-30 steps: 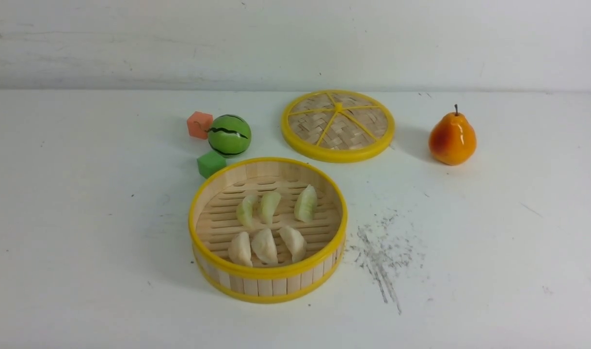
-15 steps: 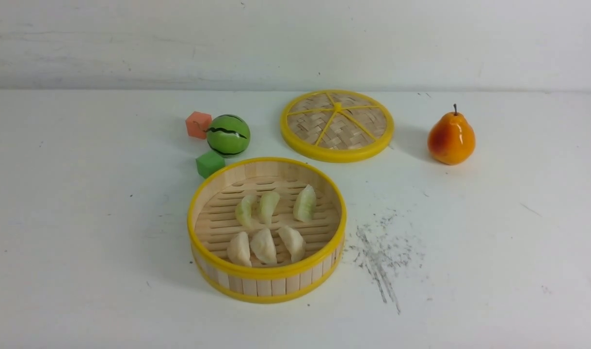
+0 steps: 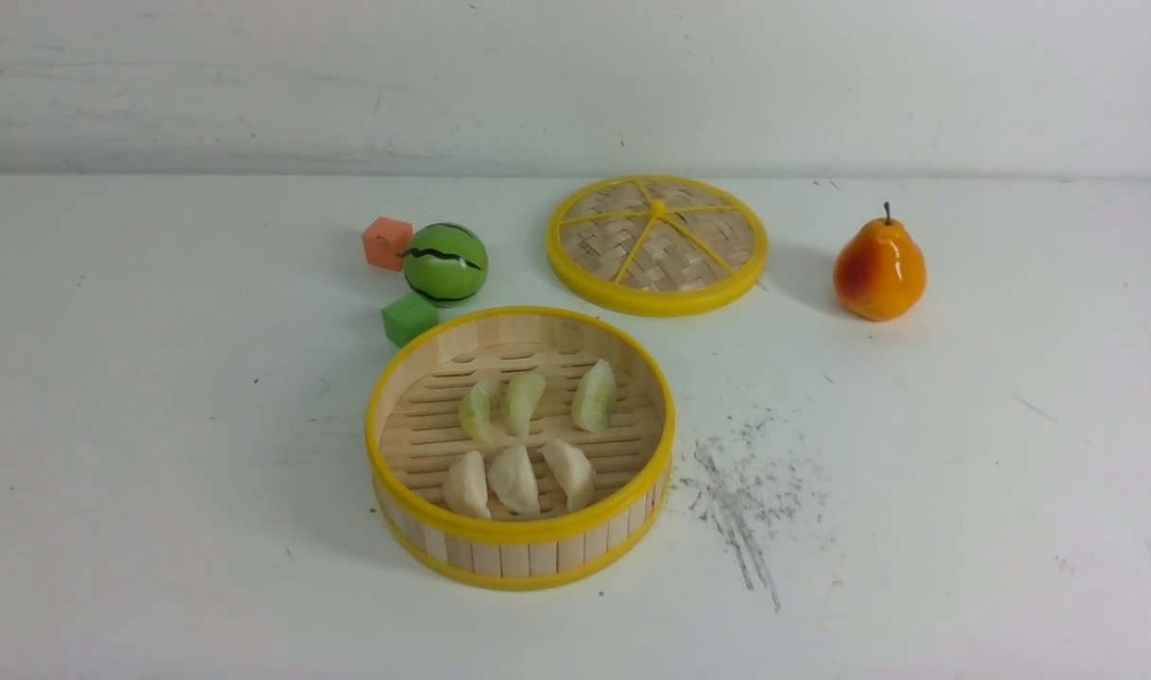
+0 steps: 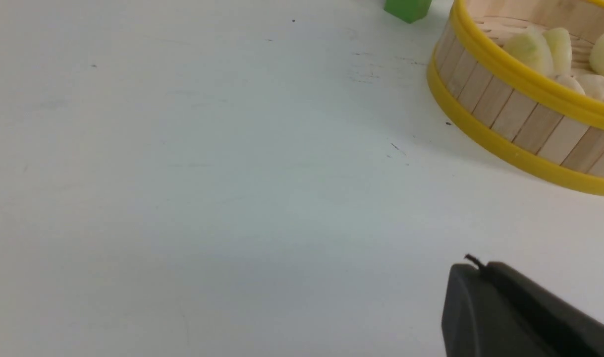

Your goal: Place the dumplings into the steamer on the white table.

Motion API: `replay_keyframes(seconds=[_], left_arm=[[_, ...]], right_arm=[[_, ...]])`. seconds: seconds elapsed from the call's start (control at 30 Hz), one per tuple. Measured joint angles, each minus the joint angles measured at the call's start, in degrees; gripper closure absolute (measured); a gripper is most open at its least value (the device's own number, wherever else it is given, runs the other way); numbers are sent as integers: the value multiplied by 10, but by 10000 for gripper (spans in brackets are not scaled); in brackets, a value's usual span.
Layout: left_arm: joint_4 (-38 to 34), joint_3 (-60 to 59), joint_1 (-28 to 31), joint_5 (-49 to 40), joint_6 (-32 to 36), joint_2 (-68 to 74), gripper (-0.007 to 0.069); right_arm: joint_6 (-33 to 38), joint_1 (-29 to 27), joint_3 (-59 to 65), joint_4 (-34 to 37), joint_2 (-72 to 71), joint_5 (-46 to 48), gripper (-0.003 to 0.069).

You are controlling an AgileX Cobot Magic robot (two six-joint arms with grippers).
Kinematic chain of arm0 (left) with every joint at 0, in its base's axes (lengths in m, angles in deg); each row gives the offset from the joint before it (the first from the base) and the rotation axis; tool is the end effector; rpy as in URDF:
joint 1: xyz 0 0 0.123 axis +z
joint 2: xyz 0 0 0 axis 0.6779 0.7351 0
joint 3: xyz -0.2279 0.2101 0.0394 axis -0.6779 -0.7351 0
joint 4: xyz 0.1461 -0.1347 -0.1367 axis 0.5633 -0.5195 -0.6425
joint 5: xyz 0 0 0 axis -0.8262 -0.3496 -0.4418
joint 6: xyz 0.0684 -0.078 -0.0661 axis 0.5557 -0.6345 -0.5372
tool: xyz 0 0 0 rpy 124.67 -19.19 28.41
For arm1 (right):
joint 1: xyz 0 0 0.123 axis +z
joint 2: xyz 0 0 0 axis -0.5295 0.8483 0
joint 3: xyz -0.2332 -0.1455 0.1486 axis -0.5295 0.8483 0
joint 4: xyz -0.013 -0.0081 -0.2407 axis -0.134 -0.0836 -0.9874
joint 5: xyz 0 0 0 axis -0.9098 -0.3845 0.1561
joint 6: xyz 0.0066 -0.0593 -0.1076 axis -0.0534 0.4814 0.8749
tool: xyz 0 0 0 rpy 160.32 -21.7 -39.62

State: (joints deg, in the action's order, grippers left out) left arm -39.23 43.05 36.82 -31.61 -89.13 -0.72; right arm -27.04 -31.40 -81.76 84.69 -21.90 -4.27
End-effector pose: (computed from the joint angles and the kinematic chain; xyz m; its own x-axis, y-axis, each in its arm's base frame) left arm 0.0434 -0.0078 0.1575 -0.3399 -0.1654 -0.9258 0.0611 0.9784 -0.1973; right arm 0.0444 0.0034 0.1635 -0.2997 0.1529 -0.9417 0.0142 0.9877 0.1558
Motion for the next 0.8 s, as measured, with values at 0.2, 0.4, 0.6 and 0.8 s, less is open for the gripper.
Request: replay_keyframes(seconds=[0.2,0.4,0.6,0.8], left_arm=[[0,0,0,0,0,0,638],[0,0,0,0,0,0,638],[0,0,0,0,0,0,638],[0,0,0,0,0,0,638]], right_arm=[[0,0,0,0,0,0,541],[0,0,0,0,0,0,533],[0,0,0,0,0,0,526],[0,0,0,0,0,0,517]])
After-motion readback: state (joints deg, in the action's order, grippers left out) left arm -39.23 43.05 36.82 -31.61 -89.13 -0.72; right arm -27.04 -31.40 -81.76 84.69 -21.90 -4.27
